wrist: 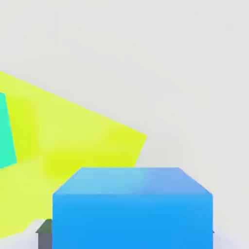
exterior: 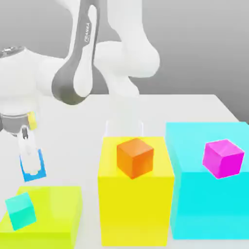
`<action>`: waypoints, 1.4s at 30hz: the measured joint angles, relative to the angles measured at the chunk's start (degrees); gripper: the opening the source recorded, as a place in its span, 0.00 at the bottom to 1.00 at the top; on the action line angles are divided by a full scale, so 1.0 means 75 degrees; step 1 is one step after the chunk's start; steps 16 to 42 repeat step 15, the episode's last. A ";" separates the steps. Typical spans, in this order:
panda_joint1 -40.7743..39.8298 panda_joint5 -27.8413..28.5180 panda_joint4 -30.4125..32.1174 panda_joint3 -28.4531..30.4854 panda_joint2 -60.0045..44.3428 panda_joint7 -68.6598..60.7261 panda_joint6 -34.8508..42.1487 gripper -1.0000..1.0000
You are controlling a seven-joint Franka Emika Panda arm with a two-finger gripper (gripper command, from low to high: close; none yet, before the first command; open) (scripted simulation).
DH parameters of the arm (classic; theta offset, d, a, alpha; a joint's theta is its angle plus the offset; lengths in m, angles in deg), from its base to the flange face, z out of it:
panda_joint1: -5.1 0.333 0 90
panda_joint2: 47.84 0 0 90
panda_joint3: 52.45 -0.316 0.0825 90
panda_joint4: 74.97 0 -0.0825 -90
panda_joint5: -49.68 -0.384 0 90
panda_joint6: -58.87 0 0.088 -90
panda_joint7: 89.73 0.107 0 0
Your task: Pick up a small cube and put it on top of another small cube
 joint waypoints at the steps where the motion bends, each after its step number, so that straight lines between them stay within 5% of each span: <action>1: 0.0052 0.0012 -0.0277 -0.0057 -0.0058 -0.0238 0.0220 0.00; 6: 0.0376 0.0118 -0.1666 -0.0294 -0.0336 -0.1396 0.1324 0.00; 9: 0.0398 0.0164 -0.1770 -0.0319 -0.0931 -0.1592 0.0833 0.00; 10: 0.0402 0.0187 -0.1722 -0.0312 -0.1172 -0.1593 0.0543 1.00; 42: 0.0401 0.0187 -0.1722 -0.0312 -0.1172 -0.1593 0.0543 1.00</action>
